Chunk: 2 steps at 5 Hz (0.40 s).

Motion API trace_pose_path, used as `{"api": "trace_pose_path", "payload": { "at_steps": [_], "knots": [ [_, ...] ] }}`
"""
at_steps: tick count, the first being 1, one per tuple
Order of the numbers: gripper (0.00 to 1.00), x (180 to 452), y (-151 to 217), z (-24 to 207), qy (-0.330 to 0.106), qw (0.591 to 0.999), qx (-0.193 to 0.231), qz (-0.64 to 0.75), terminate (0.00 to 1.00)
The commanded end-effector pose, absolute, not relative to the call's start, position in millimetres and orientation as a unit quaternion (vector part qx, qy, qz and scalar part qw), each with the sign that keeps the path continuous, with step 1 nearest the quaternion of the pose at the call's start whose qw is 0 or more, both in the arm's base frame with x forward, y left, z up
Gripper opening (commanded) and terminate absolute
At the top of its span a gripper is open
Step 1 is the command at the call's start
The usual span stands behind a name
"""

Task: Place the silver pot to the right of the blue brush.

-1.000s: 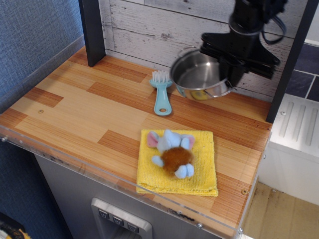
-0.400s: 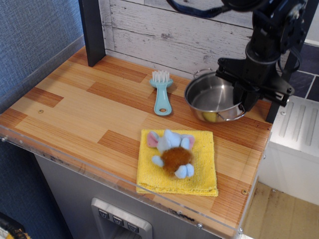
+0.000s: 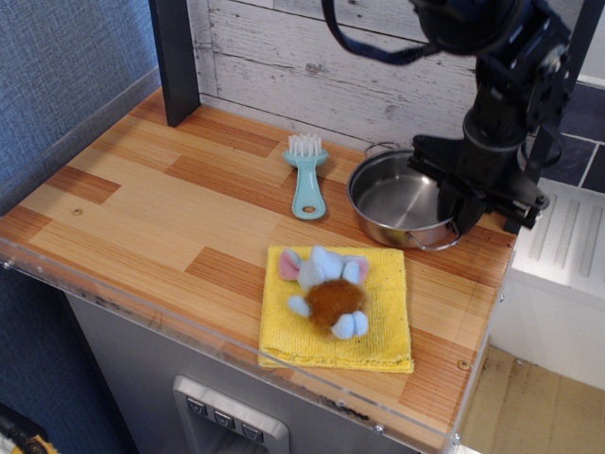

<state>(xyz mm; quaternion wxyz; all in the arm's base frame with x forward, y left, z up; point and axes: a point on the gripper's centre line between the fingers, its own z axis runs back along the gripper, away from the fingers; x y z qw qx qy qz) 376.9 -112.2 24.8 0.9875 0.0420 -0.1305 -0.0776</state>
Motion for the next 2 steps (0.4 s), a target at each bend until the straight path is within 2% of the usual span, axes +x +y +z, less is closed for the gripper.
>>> {"api": "trace_pose_path", "payload": {
  "at_steps": [1,2],
  "knots": [
    [1.00,366.4,-120.1,33.9,-0.121,0.989,0.035,-0.072,0.00],
    [1.00,366.3,-119.0,36.0,-0.119,0.989,0.043,-0.072,0.00]
  ]
}}
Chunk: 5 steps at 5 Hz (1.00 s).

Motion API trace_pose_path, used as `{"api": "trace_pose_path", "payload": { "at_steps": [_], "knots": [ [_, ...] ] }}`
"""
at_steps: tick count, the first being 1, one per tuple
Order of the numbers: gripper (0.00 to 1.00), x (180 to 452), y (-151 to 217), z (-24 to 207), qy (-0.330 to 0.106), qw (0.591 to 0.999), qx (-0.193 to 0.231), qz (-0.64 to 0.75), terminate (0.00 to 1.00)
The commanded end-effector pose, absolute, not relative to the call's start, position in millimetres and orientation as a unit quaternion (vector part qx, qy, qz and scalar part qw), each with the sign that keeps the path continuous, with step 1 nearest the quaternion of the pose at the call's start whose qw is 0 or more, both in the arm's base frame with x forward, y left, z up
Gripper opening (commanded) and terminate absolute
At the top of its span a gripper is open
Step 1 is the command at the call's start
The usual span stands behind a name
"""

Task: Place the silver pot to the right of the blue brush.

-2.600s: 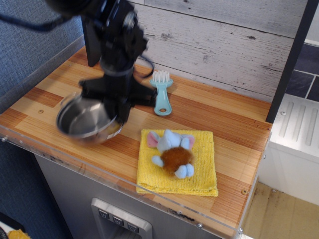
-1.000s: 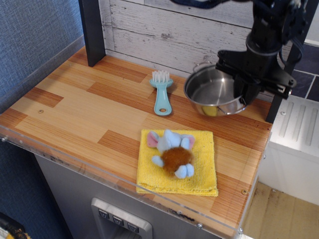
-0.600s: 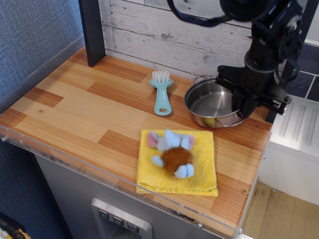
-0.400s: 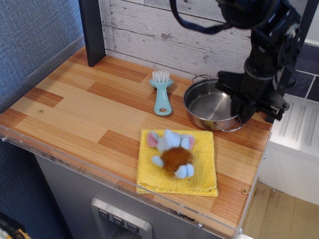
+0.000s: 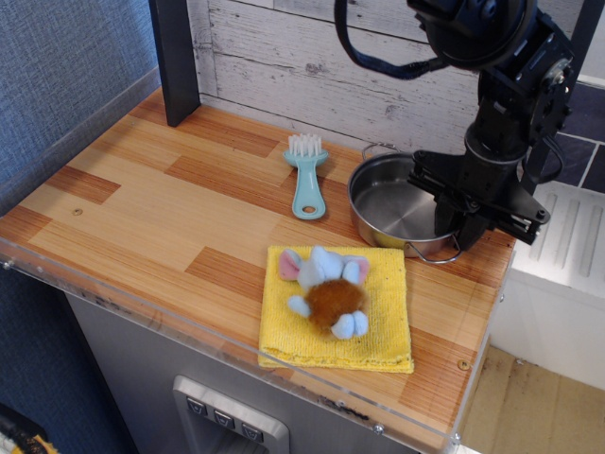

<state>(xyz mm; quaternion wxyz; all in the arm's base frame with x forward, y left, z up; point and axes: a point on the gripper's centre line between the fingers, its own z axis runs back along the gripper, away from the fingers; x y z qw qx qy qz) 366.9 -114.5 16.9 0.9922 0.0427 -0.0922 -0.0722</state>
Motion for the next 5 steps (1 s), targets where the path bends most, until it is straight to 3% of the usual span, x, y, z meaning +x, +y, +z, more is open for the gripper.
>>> {"api": "trace_pose_path", "payload": {
  "at_steps": [1,3,5],
  "knots": [
    [1.00,365,-118,38,-0.119,0.990,0.045,-0.068,0.00],
    [1.00,367,-118,49,-0.135,0.987,0.040,-0.073,0.00],
    [1.00,369,-121,91,-0.180,0.981,0.017,-0.076,0.00]
  ]
}}
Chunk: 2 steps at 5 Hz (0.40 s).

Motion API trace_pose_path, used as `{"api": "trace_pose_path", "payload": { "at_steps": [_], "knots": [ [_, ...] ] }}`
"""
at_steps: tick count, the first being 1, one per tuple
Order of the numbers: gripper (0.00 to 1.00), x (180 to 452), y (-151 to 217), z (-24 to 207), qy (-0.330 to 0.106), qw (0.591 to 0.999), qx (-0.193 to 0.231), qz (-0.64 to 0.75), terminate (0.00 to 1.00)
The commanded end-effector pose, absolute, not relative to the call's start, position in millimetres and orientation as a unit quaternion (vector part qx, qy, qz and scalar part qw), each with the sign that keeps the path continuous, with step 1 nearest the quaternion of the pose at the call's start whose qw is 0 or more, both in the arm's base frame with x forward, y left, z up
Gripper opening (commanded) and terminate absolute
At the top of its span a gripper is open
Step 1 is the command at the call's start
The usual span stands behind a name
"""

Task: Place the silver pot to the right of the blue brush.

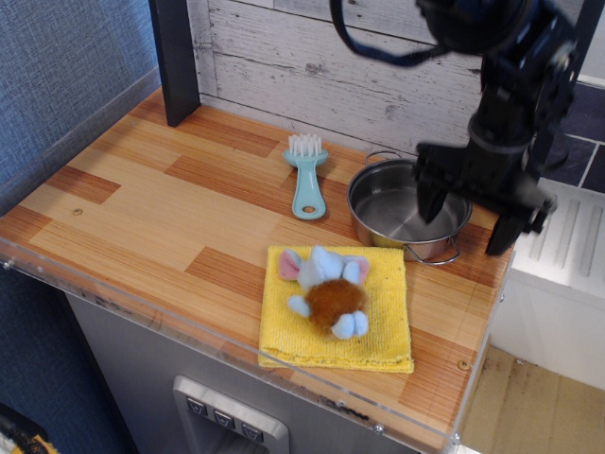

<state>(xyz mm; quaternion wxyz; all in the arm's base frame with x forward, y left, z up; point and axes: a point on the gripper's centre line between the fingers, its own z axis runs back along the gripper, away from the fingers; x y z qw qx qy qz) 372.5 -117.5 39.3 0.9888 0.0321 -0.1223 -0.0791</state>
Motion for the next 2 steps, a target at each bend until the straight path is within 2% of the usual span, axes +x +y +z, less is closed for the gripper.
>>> {"api": "trace_pose_path", "payload": {
  "at_steps": [1,2],
  "knots": [
    [1.00,359,-115,119,-0.200,0.977,0.009,-0.071,0.00],
    [1.00,338,-103,148,-0.222,0.973,0.006,-0.055,0.00]
  ]
}}
